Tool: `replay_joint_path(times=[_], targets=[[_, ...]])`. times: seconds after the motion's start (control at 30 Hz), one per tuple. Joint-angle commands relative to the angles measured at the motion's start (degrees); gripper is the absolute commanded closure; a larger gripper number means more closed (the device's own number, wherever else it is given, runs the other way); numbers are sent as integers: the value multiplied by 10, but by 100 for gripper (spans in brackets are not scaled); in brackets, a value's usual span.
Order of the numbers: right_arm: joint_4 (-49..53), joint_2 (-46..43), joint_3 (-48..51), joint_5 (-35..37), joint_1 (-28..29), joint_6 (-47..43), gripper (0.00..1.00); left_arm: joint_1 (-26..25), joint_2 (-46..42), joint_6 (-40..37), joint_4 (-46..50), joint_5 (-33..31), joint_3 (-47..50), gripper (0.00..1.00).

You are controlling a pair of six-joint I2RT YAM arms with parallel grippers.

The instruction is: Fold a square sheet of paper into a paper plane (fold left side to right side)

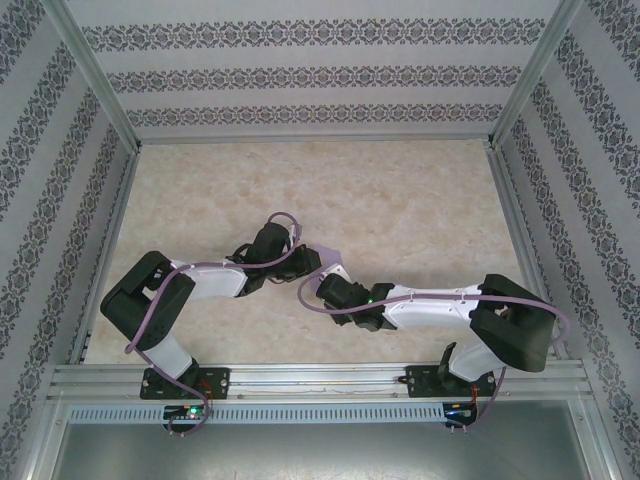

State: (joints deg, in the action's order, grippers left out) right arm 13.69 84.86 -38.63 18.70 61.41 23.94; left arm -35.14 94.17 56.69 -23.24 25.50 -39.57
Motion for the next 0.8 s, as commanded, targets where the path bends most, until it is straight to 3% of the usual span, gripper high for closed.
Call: replay_joint_path(times=[0.0, 0.5, 0.77], targets=[[0, 7, -13, 20, 7, 7, 55, 4, -16, 7, -9, 8, -12, 87], [3, 10, -10, 21, 7, 9, 69, 4, -22, 3, 1, -2, -9, 86], [3, 20, -11, 21, 7, 9, 80, 6, -43, -11, 28, -22, 1, 76]])
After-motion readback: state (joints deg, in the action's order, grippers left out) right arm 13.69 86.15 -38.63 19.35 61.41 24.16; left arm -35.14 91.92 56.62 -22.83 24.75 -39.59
